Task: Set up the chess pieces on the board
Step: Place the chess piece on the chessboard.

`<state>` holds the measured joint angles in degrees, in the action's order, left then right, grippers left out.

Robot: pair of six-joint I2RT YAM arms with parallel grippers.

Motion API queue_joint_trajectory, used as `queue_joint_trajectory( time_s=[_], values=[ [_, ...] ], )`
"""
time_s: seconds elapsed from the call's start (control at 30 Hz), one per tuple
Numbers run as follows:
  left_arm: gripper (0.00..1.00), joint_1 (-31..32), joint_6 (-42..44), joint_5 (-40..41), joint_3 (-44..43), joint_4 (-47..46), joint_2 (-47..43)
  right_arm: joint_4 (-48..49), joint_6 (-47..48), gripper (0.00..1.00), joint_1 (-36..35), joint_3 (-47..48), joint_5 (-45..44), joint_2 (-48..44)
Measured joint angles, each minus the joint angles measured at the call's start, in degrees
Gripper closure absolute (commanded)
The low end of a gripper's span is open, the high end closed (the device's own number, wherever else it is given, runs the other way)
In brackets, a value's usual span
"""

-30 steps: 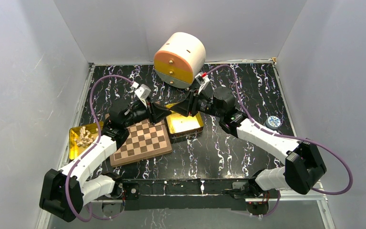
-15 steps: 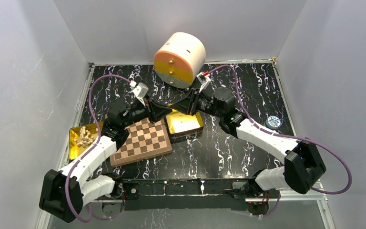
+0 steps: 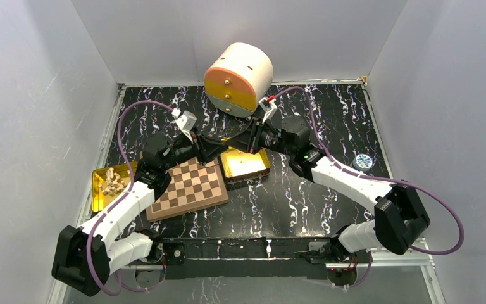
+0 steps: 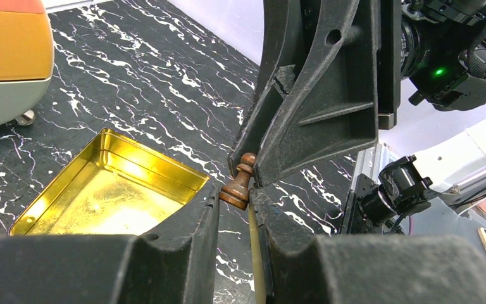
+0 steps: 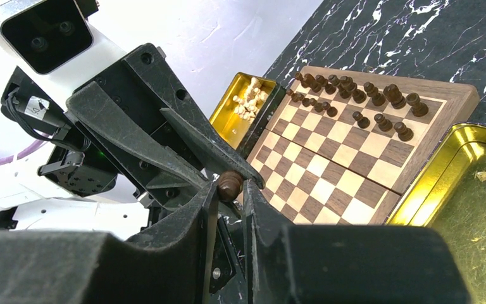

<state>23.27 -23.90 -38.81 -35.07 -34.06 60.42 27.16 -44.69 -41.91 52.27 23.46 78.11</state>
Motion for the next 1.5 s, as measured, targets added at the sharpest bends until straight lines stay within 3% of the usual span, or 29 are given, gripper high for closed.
queue_joint_trajectory(
  time_s=[0.07, 0.23, 0.33, 0.47, 0.53, 0.63, 0.7, 0.73, 1.17, 1.5],
  values=[
    [1.0, 0.09, -0.07, -0.02, 0.11, -0.2, 0.0, -0.02, -0.02, 0.71, 0.02, 0.0, -0.02, 0.02],
    [1.0, 0.2, -0.28, -0.11, 0.74, -0.5, -0.04, -0.07, 0.15, 0.91, 0.0, 0.0, 0.04, 0.17],
    [0.97, 0.17, -0.66, 0.11, 0.79, -0.5, -0.04, 0.13, 0.07, 0.95, 0.02, 0.0, 0.31, 0.57],
    [0.58, 0.17, -1.95, 0.9, 0.87, -0.5, 0.07, 0.39, 0.63, 0.95, 0.07, 0.02, 0.28, 0.81],
    [0.47, 0.2, -2.78, 1.64, 0.92, -0.52, 0.17, 0.13, 1.49, 0.94, 0.07, 0.02, -0.46, 0.81],
    [0.38, 0.24, -3.17, 3.34, 0.92, 0.61, 0.17, -0.96, 2.84, 0.93, 0.13, 0.02, -2.16, 0.81],
    [0.12, 0.24, -2.62, 4.39, 0.81, 2.64, 0.22, -1.95, 4.02, 0.93, 0.37, 0.02, -3.3, 0.72],
    [0.1, 0.24, -1.88, 5.03, 0.7, 4.13, 0.33, -2.71, 4.68, 0.93, 0.59, 0.02, -4.0, 0.63],
    [0.09, -2.71, 1.53, 19.58, -2.36, 20.41, 1.14, -14.12, 16.79, 0.91, 1.68, 4.39, -10.23, -0.7],
    [0.08, -27.54, -2.99, 25.73, -11.02, 30.8, 2.95, -17.92, 22.97, 0.91, -0.37, 9.92, -13.33, 5.66]
  ],
)
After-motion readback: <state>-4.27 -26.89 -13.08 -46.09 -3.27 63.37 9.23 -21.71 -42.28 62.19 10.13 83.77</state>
